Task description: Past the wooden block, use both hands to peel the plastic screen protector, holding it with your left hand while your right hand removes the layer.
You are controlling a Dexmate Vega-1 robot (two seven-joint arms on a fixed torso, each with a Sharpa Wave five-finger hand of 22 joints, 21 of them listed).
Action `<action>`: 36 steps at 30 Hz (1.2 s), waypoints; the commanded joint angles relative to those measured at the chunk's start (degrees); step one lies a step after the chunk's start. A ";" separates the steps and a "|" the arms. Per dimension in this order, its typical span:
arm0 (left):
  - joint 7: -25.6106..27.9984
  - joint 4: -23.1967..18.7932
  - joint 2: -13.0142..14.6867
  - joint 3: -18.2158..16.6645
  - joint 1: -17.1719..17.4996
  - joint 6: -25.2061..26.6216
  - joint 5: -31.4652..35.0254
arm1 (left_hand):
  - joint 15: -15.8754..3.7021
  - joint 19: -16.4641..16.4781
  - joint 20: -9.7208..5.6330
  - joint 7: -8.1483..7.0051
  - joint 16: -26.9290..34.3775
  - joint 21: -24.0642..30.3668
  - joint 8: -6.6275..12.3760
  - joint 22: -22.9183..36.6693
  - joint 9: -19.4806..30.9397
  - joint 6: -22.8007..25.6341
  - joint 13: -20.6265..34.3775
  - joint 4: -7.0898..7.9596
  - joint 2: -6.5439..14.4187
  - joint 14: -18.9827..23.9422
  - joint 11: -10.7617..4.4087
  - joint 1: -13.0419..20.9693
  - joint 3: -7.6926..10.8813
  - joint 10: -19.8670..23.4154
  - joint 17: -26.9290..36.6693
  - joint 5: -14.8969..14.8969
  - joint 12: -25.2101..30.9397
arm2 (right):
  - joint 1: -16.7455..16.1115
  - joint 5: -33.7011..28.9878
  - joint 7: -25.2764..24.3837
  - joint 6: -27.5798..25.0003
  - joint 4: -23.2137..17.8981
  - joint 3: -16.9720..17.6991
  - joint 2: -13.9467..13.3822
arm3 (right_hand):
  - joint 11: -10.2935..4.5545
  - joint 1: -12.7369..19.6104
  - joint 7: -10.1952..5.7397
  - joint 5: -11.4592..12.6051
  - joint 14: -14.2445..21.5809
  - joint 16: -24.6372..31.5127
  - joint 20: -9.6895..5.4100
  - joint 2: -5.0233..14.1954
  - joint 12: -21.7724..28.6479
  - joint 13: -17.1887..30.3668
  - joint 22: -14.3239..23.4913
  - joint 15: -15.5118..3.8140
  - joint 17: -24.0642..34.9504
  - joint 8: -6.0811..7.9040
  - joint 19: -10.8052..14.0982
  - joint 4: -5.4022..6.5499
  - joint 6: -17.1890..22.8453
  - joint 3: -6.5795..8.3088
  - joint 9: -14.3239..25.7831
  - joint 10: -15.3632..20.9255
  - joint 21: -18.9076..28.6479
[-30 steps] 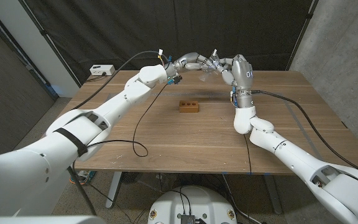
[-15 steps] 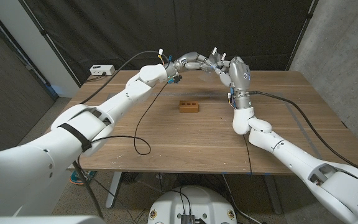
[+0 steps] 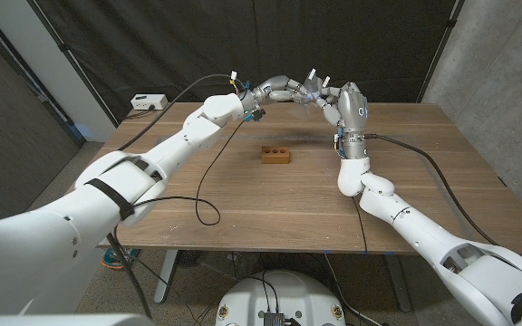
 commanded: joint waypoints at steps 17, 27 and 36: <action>0.46 -1.00 0.16 0.42 0.19 0.55 0.79 | -2.67 -0.36 -1.26 5.31 -0.22 0.55 3.34 -0.07 5.85 7.36 0.32 -0.06 0.32 0.63 -0.50 -0.24 0.77 0.58 0.48 0.36 -0.01 | -1.28 25.26 5.74 15.60 0.75 1.53 0.03 | 0.93 -4.06 1.47 -5.12 -4.14 -5.76 -4.23 -0.34 -3.53 -2.36 -0.25 -0.38 -3.07 -3.81 -2.17 1.13 -7.43 0.35 -1.33 -4.60 0.77; 0.14 0.35 -0.42 0.63 -0.27 0.55 0.77 | -2.60 -0.30 -1.29 5.07 -0.28 0.72 3.33 -0.09 5.93 7.46 0.33 -0.06 0.26 0.66 -0.43 -0.40 0.85 0.74 0.64 0.35 -0.02 | 0.19 25.20 5.50 17.92 2.27 0.77 -0.32 | 0.85 -3.99 1.44 -5.25 -3.40 -6.30 -4.22 -0.17 -2.94 -1.73 0.15 -0.41 -2.95 -3.45 -2.41 0.64 -6.40 1.05 -1.20 -4.00 1.48; 0.26 1.51 -0.82 0.62 -0.59 0.33 0.73 | -2.72 -0.45 -1.28 5.10 -0.33 0.80 3.25 -0.09 5.93 7.47 0.34 -0.14 0.28 0.72 -0.39 -0.37 1.02 0.70 0.77 0.36 -0.10 | 1.27 24.40 5.18 18.15 2.94 0.01 -0.54 | 0.47 -2.99 1.25 -5.21 -1.98 -5.14 -4.36 -0.36 -1.59 -0.28 0.29 -0.35 -1.22 -2.56 -2.27 -0.16 -4.79 1.69 -0.71 -2.71 1.53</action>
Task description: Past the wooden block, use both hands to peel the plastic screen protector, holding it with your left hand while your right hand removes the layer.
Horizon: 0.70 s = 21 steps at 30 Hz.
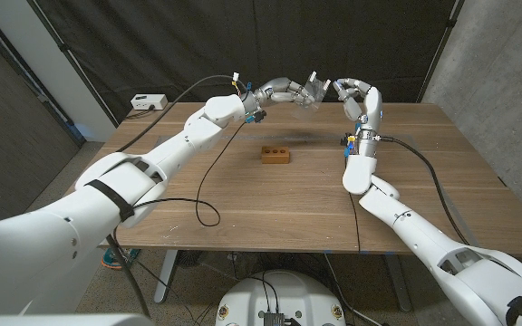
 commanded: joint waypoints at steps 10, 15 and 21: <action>-0.31 5.28 -2.04 0.39 -2.01 -1.81 0.21 | -2.66 -0.28 -1.02 5.18 -0.24 0.50 3.15 0.17 6.11 7.22 0.32 -0.05 0.52 0.71 -0.30 0.15 0.60 0.68 0.36 0.36 0.13 | 2.09 0.91 2.41 3.24 1.76 -2.03 -0.99 | 0.28 -1.37 0.08 -0.12 0.92 1.06 -4.08 -0.71 0.89 1.03 0.12 -2.01 1.54 0.60 -0.11 0.39 1.44 -0.09 0.24 1.12 -0.03; -0.34 6.85 -2.60 0.53 -2.60 -2.27 0.33 | -2.62 -0.38 -0.97 5.10 -0.31 0.55 3.11 0.17 6.13 7.20 0.37 -0.02 0.52 0.66 -0.33 0.04 0.65 0.60 0.43 0.37 0.08 | 2.42 0.86 3.01 4.40 2.31 -2.36 -0.97 | 0.68 -3.74 0.32 -0.13 0.52 0.85 -3.69 -0.91 0.73 0.85 0.09 -2.00 1.40 0.39 -0.55 1.49 1.45 -0.69 0.05 0.97 -0.16; -0.67 8.79 -3.40 0.66 -3.28 -2.95 0.25 | -2.67 -0.43 -0.98 5.09 -0.36 0.64 3.13 0.16 6.21 7.32 0.46 -0.08 0.46 0.62 -0.46 0.02 0.72 0.52 0.57 0.38 0.04 | 2.41 -0.47 2.62 4.39 1.97 -2.48 -0.99 | 0.78 -4.92 0.34 -0.02 0.40 0.78 -3.63 -1.17 0.70 0.85 0.12 -2.02 1.36 0.22 -0.69 1.93 1.32 -1.01 0.00 0.87 -0.10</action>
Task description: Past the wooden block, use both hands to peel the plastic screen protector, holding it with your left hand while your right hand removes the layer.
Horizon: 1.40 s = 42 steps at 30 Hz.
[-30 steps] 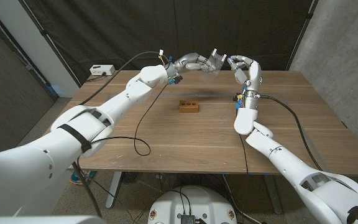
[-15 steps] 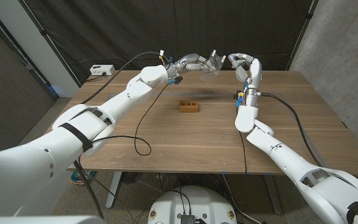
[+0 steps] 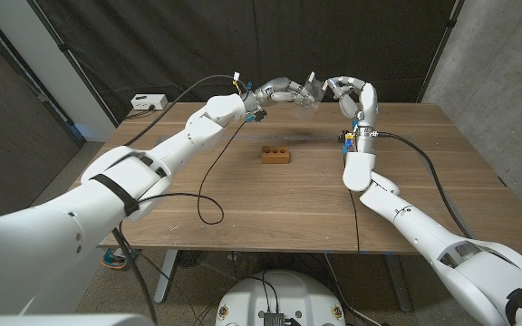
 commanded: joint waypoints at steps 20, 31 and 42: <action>-0.15 -0.58 -0.19 0.22 0.03 0.45 0.01 | -2.77 -0.23 -1.30 5.16 -0.26 0.56 2.99 0.14 6.24 7.45 0.31 -0.02 0.53 0.67 -0.40 0.03 0.86 0.69 0.59 0.39 -0.08 | -0.02 -3.31 -1.46 -2.53 -1.58 -0.91 -0.50 | -0.75 4.42 -0.67 1.33 0.52 0.09 -4.34 -0.75 0.70 0.66 0.50 -2.03 -0.09 0.37 0.39 -2.84 0.98 1.90 0.70 0.67 0.45; -0.57 -0.74 -0.14 0.16 0.19 0.49 -0.25 | -2.80 -0.35 -1.25 5.05 -0.32 0.68 2.86 0.13 6.21 7.47 0.32 -0.06 0.50 0.79 -0.45 -0.04 1.02 0.85 0.73 0.36 -0.11 | 0.75 -4.59 -7.12 -2.07 0.51 -1.14 1.07 | -0.86 10.02 -0.94 1.94 2.61 1.94 -5.36 1.66 1.36 0.27 1.42 -1.99 0.94 1.56 2.19 -4.25 4.09 4.92 0.62 3.19 1.24; -0.82 0.75 -0.70 -0.01 -0.35 -0.46 -0.50 | -2.75 -0.36 -1.28 5.15 -0.45 0.83 2.86 0.13 6.36 7.52 0.45 -0.04 0.46 0.70 -0.49 -0.21 1.14 0.71 0.85 0.34 -0.20 | 0.80 -5.78 -6.03 -4.67 -0.57 -1.37 0.07 | 0.50 12.47 1.08 0.96 4.96 3.40 -4.10 0.78 2.62 -0.61 -0.50 -1.82 0.98 3.06 5.92 -4.67 8.99 6.85 0.06 7.51 -1.48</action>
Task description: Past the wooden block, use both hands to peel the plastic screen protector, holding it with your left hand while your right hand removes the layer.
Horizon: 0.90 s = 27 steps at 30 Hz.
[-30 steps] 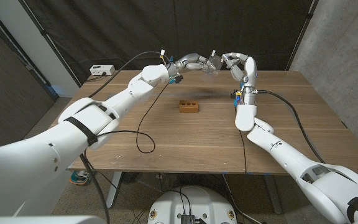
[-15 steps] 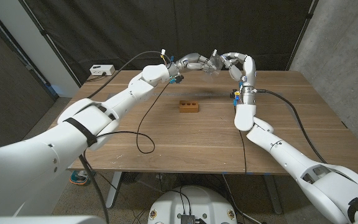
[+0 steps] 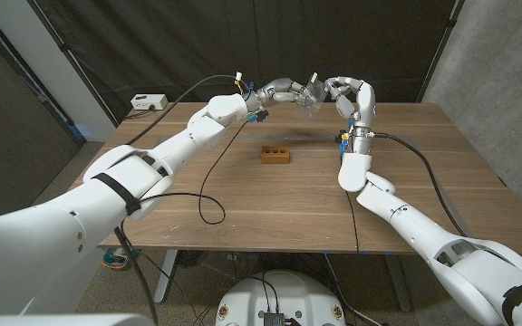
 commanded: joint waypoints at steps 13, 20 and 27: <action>-2.16 7.77 -2.90 -0.34 -2.62 -3.60 -1.19 | -2.50 -0.44 -1.19 5.22 -0.11 0.65 2.81 0.11 6.47 7.54 0.16 0.13 0.51 0.45 -0.40 -0.29 0.73 0.84 0.47 0.36 -0.22 | -1.10 -12.07 -1.53 -5.75 -0.31 4.73 2.39 | -0.88 0.81 2.25 0.47 3.55 1.77 -4.03 -0.57 2.33 0.23 -0.87 -0.33 0.36 1.18 2.66 0.40 4.37 1.72 0.43 3.56 0.17; -2.85 11.31 -4.21 -0.41 -3.84 -4.71 -1.54 | -2.48 -0.47 -1.14 5.24 -0.17 0.75 2.71 0.10 6.47 7.52 0.22 0.09 0.47 0.43 -0.44 -0.33 0.81 0.77 0.58 0.34 -0.28 | -2.23 -19.67 -1.53 -5.64 0.45 9.45 5.74 | -1.11 0.51 2.18 0.85 4.07 2.31 -4.37 -0.84 2.92 0.24 -0.63 -0.32 0.46 1.34 2.42 0.56 4.79 2.00 0.54 3.68 0.61; -3.34 12.65 -4.74 -0.66 -4.22 -5.40 -2.00 | -2.47 -0.48 -1.16 5.17 -0.24 0.84 2.71 0.10 6.61 7.48 0.30 0.08 0.55 0.34 -0.26 -0.35 0.93 0.58 0.70 0.35 -0.37 | -2.12 -20.59 -1.53 -7.35 0.09 8.00 4.80 | -1.06 -0.04 2.29 1.46 4.24 2.84 -4.58 -0.87 3.56 0.42 -0.54 -0.29 0.53 1.54 2.19 0.86 5.20 2.42 0.72 3.51 0.71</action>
